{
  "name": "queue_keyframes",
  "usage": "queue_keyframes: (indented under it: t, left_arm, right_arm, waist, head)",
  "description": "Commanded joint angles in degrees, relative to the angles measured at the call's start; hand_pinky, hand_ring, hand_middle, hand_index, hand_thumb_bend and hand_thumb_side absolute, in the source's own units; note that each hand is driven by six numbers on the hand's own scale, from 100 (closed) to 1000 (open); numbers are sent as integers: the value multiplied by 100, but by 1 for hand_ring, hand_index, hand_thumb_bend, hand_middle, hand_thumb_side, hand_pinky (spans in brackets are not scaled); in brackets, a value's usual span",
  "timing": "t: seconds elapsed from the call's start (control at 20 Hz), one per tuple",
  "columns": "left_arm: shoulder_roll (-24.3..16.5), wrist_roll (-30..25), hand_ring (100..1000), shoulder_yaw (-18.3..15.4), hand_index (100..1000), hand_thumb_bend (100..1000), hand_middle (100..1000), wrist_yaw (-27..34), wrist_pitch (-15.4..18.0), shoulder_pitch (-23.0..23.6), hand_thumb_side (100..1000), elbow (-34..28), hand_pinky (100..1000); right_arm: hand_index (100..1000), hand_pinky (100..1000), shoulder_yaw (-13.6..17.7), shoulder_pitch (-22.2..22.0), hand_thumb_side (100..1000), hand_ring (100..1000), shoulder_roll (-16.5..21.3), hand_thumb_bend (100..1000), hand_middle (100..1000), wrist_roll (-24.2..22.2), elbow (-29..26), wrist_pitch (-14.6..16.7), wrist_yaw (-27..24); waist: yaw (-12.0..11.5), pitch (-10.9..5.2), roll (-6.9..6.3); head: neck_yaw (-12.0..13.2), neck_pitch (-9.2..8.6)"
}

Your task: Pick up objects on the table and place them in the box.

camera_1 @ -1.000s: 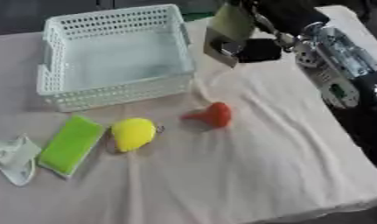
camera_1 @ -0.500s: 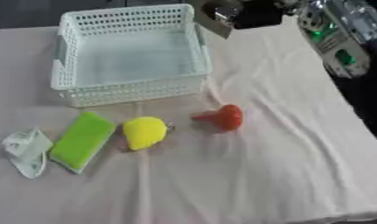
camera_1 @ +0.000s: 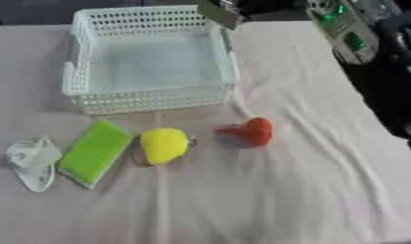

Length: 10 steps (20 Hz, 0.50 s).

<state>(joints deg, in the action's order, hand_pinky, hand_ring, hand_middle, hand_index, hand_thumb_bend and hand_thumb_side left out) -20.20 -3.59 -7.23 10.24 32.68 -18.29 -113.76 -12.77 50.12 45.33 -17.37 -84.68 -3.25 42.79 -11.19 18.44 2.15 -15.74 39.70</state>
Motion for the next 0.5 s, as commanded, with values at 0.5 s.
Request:
queue_keyframes:
  t: [0.5]
  left_arm:
    - [-64, -150, 940, 66, 823, 100, 872, 102, 3, -180, 902, -83, 973]
  right_arm:
    - [601, 586, 124, 554, 892, 418, -362, 203, 307, 205, 1236, 256, 159]
  waist:
    - [-310, 3, 31]
  head:
    - [-308, -171]
